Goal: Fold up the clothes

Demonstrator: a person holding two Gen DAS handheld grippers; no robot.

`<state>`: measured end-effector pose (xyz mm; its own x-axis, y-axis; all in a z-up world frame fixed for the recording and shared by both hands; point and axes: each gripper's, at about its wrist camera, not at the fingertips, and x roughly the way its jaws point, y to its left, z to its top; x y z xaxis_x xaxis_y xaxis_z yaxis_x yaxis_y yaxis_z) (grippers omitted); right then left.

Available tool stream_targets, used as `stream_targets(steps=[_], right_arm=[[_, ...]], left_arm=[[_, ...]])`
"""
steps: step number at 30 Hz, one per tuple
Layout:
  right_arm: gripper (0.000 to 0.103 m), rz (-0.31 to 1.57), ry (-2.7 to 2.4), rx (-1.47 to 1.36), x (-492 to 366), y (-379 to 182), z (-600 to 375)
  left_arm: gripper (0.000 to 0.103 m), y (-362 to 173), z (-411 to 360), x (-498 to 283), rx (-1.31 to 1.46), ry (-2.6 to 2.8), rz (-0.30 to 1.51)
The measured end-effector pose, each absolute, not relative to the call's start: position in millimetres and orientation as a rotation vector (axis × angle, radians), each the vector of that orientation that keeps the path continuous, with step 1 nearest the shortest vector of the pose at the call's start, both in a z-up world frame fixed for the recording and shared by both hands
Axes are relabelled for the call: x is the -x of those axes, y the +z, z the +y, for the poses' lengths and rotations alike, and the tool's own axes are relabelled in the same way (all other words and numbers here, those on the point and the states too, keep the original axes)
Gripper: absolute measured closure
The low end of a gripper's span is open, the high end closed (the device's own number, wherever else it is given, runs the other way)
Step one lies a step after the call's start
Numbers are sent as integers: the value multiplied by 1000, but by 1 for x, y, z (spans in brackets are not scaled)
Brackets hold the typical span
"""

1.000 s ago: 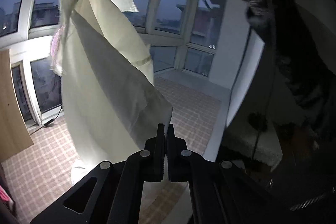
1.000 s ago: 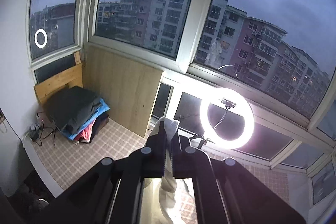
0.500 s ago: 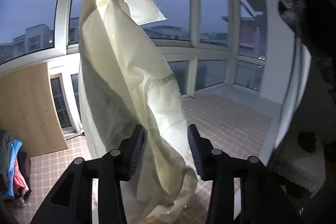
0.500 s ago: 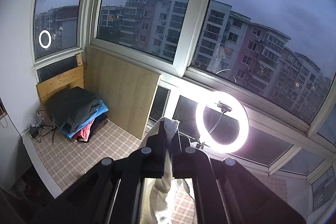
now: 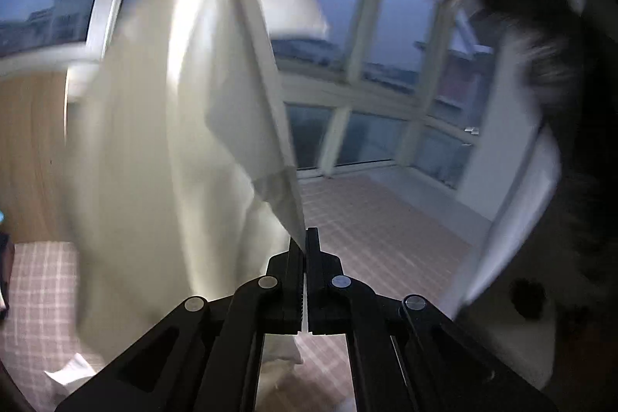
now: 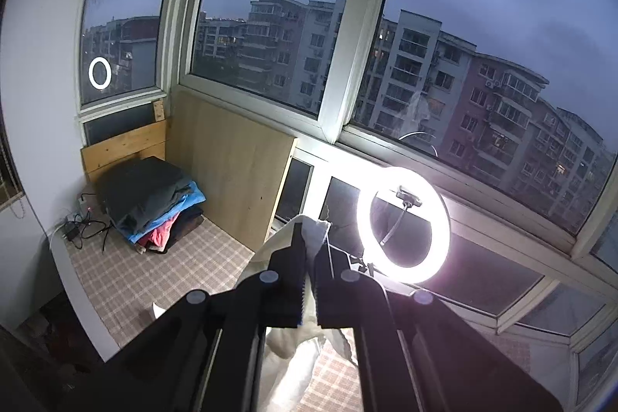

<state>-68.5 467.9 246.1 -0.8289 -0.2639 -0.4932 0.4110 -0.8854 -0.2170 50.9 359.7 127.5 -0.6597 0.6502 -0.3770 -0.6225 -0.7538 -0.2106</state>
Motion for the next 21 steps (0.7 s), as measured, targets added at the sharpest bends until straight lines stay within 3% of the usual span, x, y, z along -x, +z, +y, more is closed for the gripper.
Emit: stream_targets(steps=[4,11,16,21], right_arm=[[100,362,-2610,-654,41,229,502],[100,336,-2546,-720,-5,173,527],[100,319,-2555,-825,-29,146,551],[100,249,-2545,-995,-57,98,569]], left_arm=[[102,123,322,-80,571,2359,10],[102,60,319,-31,801,2420,83],[94,42,312,-21,834,2337,95],[94,38,339,3,876,2268,287]])
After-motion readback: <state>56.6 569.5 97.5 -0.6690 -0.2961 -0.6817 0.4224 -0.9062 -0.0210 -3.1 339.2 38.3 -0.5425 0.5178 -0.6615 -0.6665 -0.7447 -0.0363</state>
